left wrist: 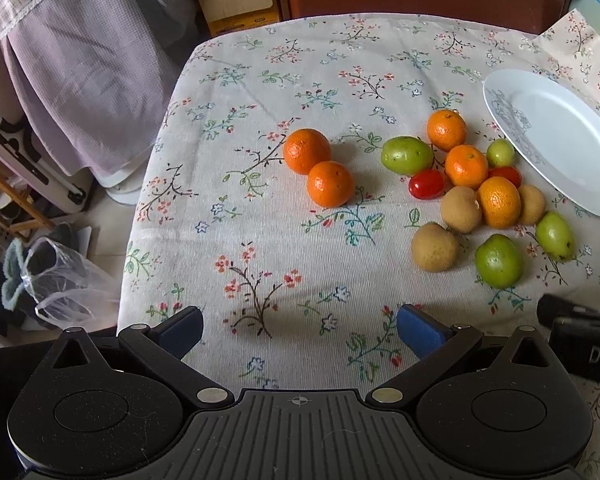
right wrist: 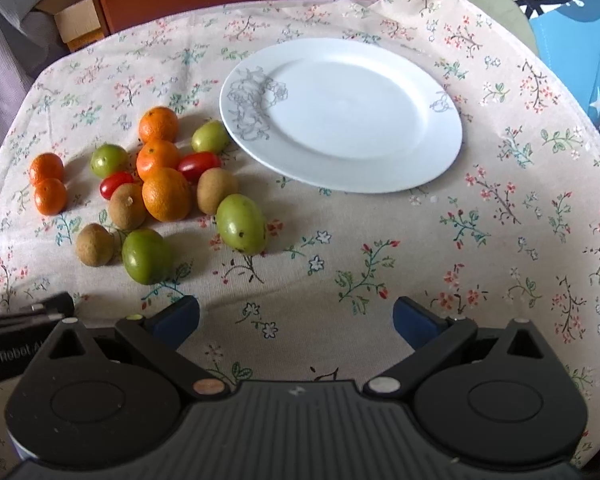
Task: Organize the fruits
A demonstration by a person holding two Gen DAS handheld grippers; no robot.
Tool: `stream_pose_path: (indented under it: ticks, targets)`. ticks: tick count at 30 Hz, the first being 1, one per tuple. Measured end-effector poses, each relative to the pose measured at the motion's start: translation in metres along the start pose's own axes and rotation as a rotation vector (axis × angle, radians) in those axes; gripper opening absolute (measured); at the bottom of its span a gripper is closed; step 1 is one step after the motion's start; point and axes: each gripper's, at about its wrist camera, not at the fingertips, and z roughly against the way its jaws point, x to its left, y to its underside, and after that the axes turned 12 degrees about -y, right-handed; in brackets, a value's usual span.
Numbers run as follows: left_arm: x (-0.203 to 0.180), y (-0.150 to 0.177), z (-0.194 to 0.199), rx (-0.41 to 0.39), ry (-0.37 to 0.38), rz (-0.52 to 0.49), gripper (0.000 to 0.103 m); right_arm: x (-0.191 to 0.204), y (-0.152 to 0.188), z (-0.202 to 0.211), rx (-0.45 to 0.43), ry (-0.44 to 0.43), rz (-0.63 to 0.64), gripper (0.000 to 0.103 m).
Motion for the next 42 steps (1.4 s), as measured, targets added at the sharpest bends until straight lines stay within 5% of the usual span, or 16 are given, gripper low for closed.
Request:
stream_pose_path:
  ticks: [16,42]
  targets:
    - [0.013,0.003,0.022,-0.016,-0.028,0.038,0.103,0.015,0.001,0.020,-0.070,-0.038,0.072,0.102]
    - [0.019,0.002,0.033,-0.035,-0.060,0.065,0.103,0.017,-0.002,0.026,-0.061,-0.098,0.059,0.102]
